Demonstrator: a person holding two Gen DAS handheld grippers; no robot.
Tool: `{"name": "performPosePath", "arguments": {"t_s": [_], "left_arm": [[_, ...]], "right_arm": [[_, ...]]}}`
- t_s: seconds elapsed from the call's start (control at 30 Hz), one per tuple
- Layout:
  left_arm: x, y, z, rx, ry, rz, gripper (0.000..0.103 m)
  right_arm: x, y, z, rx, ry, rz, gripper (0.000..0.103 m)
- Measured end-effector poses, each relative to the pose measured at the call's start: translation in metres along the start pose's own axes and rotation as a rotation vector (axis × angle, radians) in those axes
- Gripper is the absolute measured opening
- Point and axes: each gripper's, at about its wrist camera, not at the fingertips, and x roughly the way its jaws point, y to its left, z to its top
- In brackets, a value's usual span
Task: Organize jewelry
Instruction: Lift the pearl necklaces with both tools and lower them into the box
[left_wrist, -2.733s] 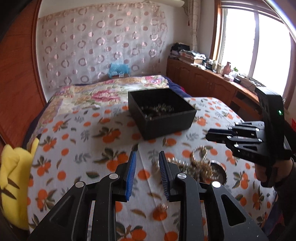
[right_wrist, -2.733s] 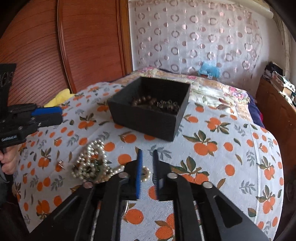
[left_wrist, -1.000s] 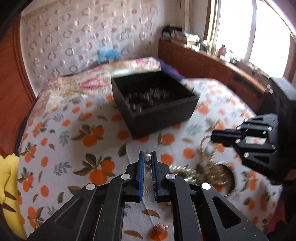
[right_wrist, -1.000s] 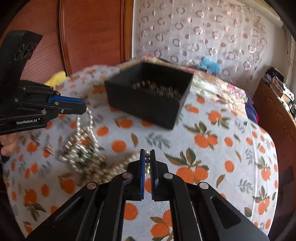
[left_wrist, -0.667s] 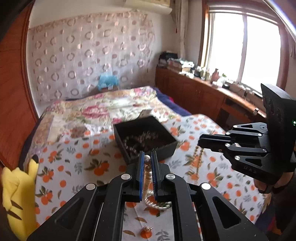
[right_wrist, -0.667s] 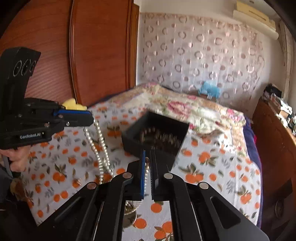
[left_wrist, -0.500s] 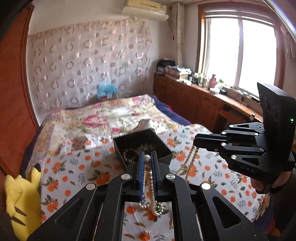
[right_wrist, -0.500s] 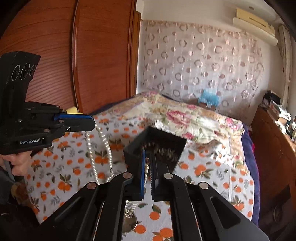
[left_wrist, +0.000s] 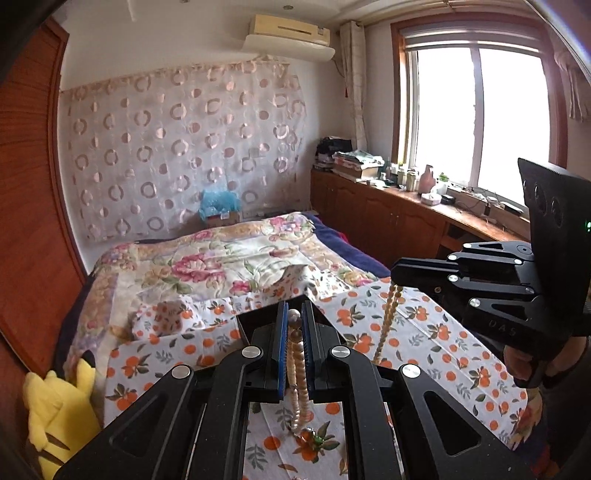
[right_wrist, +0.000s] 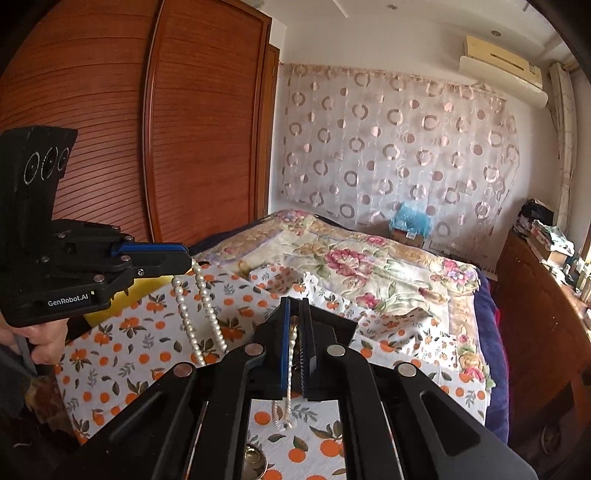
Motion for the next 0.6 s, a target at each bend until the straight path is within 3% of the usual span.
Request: {"name": "performPosePath", "arguments": {"t_s": [0.6], "left_arm": [[-0.004,0.006,0.044,0.008,-0.05,0.035,0.006]], "right_arm": [[-0.014,-0.021,0.035,0.015,-0.053,-0.033,0.006]]}}
